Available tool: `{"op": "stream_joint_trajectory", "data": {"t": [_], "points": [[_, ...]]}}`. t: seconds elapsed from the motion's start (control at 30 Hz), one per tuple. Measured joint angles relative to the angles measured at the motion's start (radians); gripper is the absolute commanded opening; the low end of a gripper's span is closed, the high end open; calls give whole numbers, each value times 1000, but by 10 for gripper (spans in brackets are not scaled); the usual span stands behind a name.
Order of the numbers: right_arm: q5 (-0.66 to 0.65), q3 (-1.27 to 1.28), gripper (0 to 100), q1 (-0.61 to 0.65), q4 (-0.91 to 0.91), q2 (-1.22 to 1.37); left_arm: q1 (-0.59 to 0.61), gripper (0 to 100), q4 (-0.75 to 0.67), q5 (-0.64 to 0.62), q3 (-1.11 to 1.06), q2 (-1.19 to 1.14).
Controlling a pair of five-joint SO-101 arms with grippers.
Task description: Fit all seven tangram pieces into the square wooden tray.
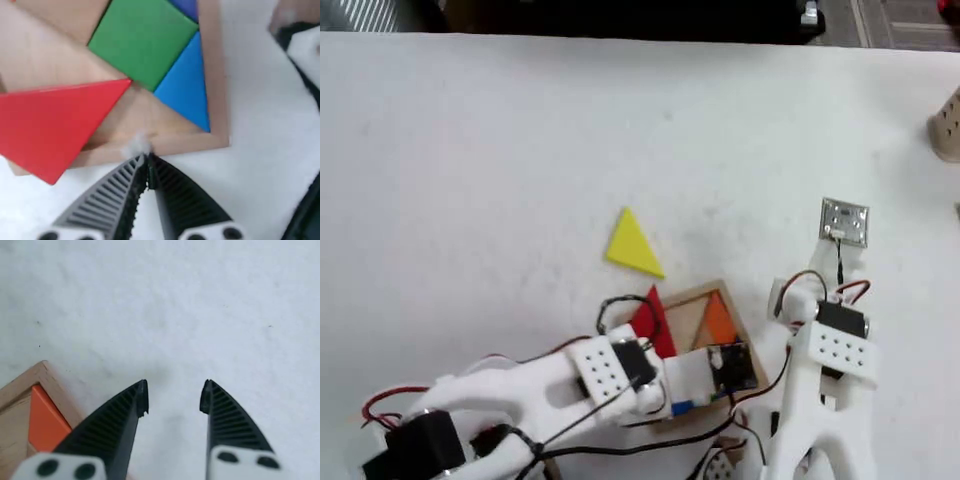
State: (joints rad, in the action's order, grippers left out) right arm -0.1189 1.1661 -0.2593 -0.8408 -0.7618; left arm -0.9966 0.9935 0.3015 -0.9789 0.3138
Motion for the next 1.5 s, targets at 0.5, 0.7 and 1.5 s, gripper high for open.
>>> {"op": "stream_joint_trajectory", "data": {"t": [0.5, 0.7, 1.5], "points": [[0, 12, 173, 43, 9, 0, -12, 22, -120, -77, 6, 0], [0, 12, 173, 43, 9, 0, -5, 22, -158, -89, 61, -69], [0, -6, 173, 34, 25, 0, 68, 22, -381, -87, 203, -316]]}}
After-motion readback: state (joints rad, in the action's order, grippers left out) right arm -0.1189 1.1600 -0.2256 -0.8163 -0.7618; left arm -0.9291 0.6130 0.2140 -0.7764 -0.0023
